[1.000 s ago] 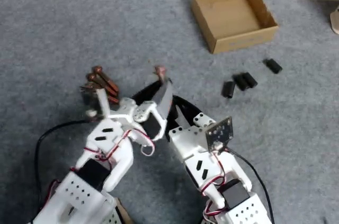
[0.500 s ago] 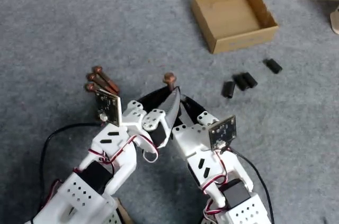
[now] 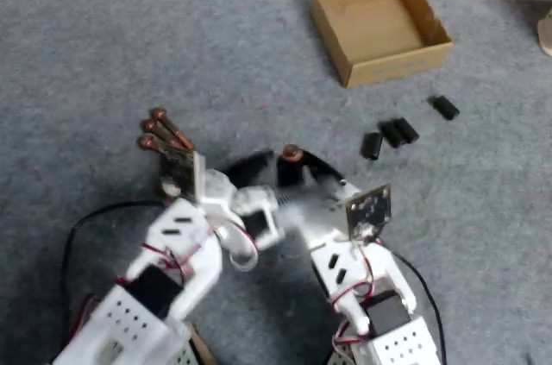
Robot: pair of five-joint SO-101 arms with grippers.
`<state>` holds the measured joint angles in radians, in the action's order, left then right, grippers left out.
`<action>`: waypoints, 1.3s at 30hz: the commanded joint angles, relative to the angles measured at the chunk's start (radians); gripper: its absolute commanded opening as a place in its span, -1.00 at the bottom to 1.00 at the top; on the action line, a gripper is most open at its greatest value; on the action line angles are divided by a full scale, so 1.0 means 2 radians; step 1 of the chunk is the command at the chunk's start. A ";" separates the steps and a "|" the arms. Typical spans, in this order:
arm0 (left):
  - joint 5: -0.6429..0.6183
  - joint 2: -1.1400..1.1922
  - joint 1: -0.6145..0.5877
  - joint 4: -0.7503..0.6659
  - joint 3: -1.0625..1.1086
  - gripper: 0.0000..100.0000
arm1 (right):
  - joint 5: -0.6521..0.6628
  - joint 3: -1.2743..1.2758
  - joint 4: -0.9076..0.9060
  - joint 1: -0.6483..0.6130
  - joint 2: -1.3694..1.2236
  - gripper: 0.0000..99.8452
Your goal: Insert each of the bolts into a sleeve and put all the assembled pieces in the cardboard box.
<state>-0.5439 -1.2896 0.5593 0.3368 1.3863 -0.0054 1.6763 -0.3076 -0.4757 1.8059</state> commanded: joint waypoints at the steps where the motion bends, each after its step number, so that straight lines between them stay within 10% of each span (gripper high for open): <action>1: -0.004 0.002 -0.057 0.035 -0.028 0.06 | 0.000 0.062 0.002 0.048 0.006 -0.99; 39: 0.054 0.007 -0.156 0.003 0.017 0.05 | 0.117 -0.012 -0.105 0.114 -0.019 -0.99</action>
<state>-0.4427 -1.2727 0.2524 0.3675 1.4277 0.2125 1.6732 -0.5148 -0.2624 1.8029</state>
